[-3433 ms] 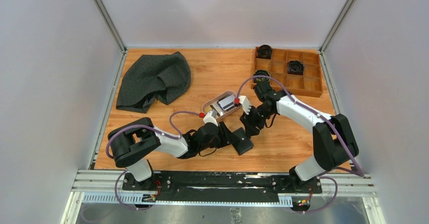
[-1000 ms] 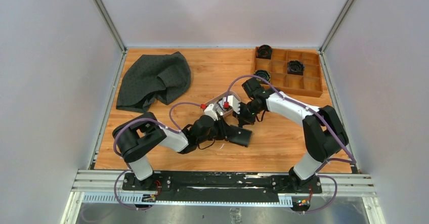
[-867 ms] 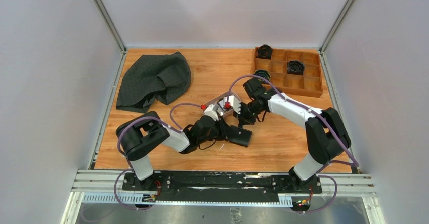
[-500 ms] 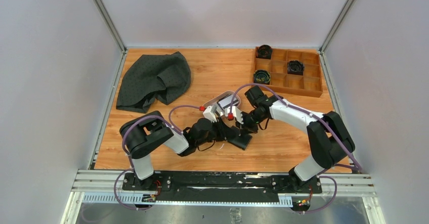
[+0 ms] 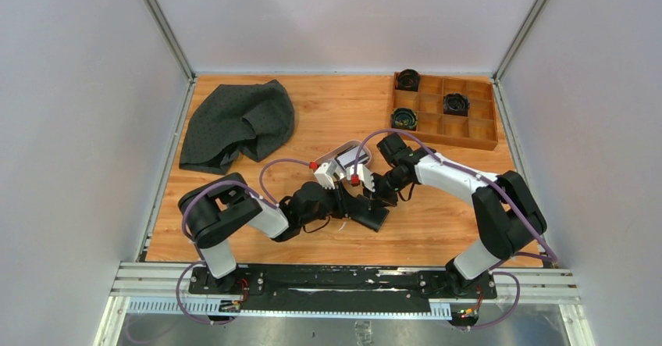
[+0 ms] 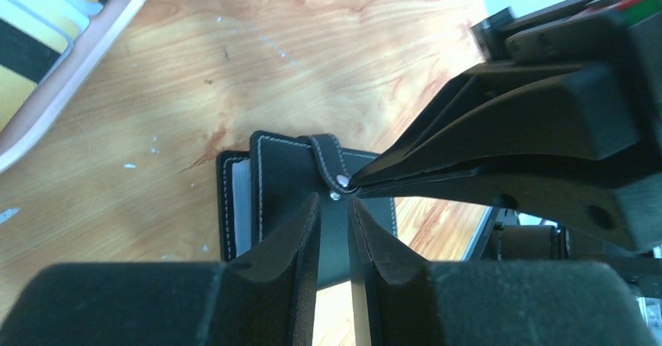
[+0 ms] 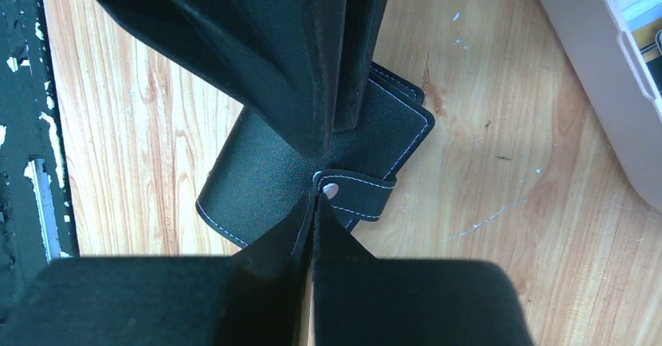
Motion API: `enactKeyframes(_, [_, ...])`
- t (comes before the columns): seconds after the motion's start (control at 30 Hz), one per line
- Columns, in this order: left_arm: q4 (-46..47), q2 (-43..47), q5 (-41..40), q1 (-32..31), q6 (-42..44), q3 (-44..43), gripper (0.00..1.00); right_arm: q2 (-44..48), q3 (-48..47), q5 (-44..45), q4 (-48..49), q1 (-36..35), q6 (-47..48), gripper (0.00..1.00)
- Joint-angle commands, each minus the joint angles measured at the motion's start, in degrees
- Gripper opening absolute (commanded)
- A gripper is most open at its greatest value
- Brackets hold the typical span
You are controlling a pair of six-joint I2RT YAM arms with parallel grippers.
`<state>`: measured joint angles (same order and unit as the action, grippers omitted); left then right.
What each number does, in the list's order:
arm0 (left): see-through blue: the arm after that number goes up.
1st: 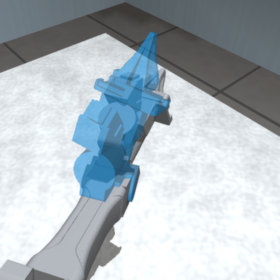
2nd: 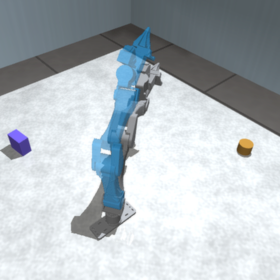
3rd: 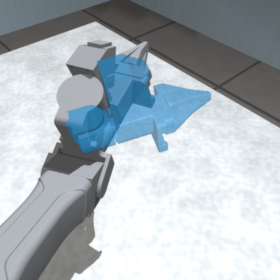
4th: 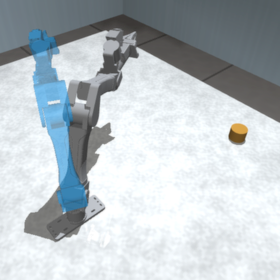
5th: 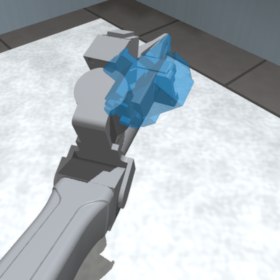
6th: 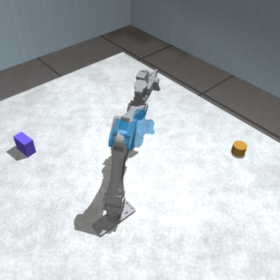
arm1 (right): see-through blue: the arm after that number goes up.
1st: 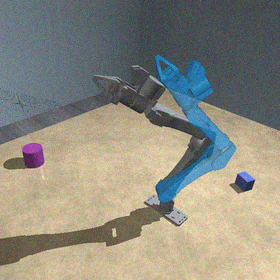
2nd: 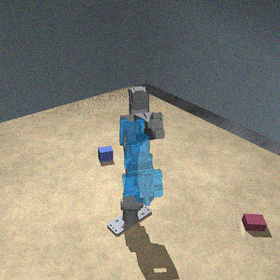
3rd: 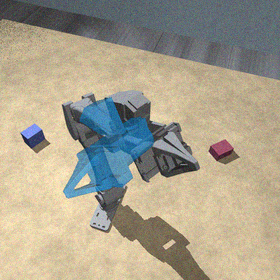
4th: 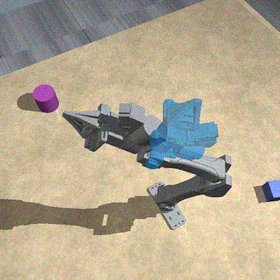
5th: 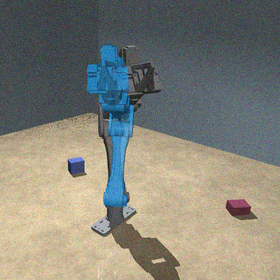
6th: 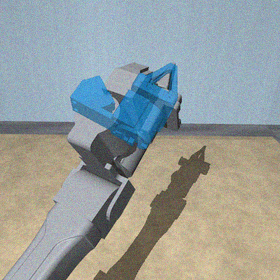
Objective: Put the credit cards into the card holder
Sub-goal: Close the card holder at the center of the board.
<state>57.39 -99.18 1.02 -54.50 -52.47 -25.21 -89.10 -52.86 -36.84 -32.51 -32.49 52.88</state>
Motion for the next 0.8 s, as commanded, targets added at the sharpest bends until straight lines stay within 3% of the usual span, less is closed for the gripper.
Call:
enactKeyframes(0.0, [0.36, -3.60, 1.19, 0.27, 1.00, -0.40, 0.21, -0.70, -0.39, -0.23, -1.24, -1.27, -1.69, 0.00])
enactKeyframes(0.77, [-2.21, -5.94, -0.93, 0.27, -0.24, -0.01, 0.14, -1.74, -0.16, 11.23, -1.75, -9.59, -0.40, 0.00])
